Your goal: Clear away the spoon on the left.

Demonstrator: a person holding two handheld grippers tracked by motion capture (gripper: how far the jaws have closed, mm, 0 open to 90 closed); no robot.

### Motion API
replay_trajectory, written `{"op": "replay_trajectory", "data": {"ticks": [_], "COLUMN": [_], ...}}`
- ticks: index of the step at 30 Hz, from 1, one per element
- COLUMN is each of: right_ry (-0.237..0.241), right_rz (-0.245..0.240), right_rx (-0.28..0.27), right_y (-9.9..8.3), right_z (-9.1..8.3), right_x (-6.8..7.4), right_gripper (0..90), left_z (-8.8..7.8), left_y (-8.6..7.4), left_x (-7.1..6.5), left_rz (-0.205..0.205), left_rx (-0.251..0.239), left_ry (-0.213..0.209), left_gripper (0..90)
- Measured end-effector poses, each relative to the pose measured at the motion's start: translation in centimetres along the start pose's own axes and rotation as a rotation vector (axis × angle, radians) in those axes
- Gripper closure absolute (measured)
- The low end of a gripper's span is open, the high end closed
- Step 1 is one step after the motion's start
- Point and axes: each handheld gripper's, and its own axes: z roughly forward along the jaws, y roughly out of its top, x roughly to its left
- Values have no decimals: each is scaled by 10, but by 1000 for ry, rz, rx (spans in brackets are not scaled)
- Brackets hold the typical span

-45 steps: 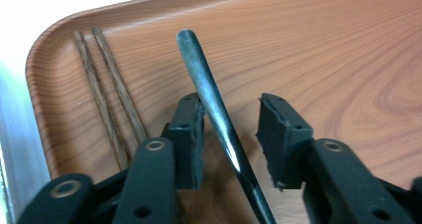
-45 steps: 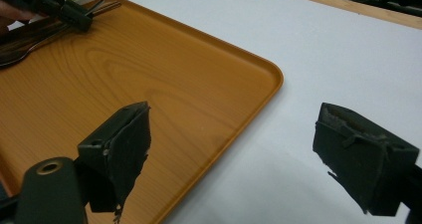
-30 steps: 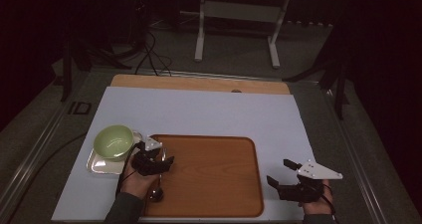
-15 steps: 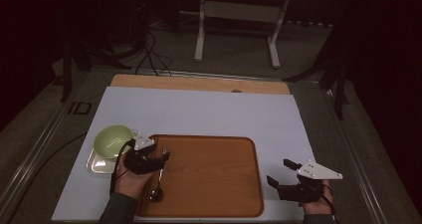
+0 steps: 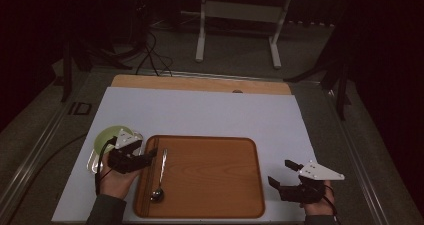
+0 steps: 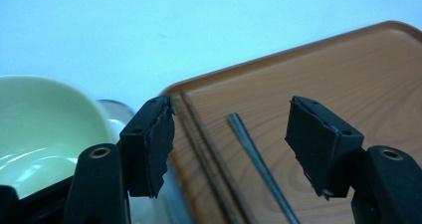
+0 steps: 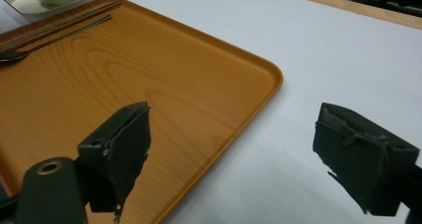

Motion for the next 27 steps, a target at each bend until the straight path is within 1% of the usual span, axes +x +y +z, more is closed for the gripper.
{"op": "replay_trajectory", "data": {"ticks": [2, 6, 9, 10, 16, 17, 19, 24, 27], "right_ry": [0, -1, 0, 0, -1, -1, 0, 0, 0], "right_rz": [0, 1, 1, 1, 2, 2, 1, 2, 3], "right_rx": [0, -1, -1, -1, -1, -1, 0, -2, -4], "right_y": [0, 0, 0, 0, 0, 0, 0, 0, 0], "right_z": [0, 0, 0, 0, 0, 0, 0, -1, 0], "right_x": [0, 0, 0, 0, 0, 0, 0, 0, 0], "right_gripper": [146, 146, 145, 145, 146, 146, 145, 145, 145], "left_z": [-3, -12, -19, -19, -30, -30, -33, -39, -42], "left_y": [0, -2, -4, -4, -9, -9, -11, -15, -17], "left_x": [3, 13, 20, 20, 34, 34, 40, 50, 55], "left_rz": [-6, -4, -18, -18, -48, -48, -57, -86, -91], "left_rx": [-4, -8, -17, -17, -35, -35, -39, -44, -40], "left_ry": [12, 45, 63, 63, 111, 111, 137, 187, 232], "left_gripper": [359, 358, 361, 363, 366, 364, 363, 336, 325]}}
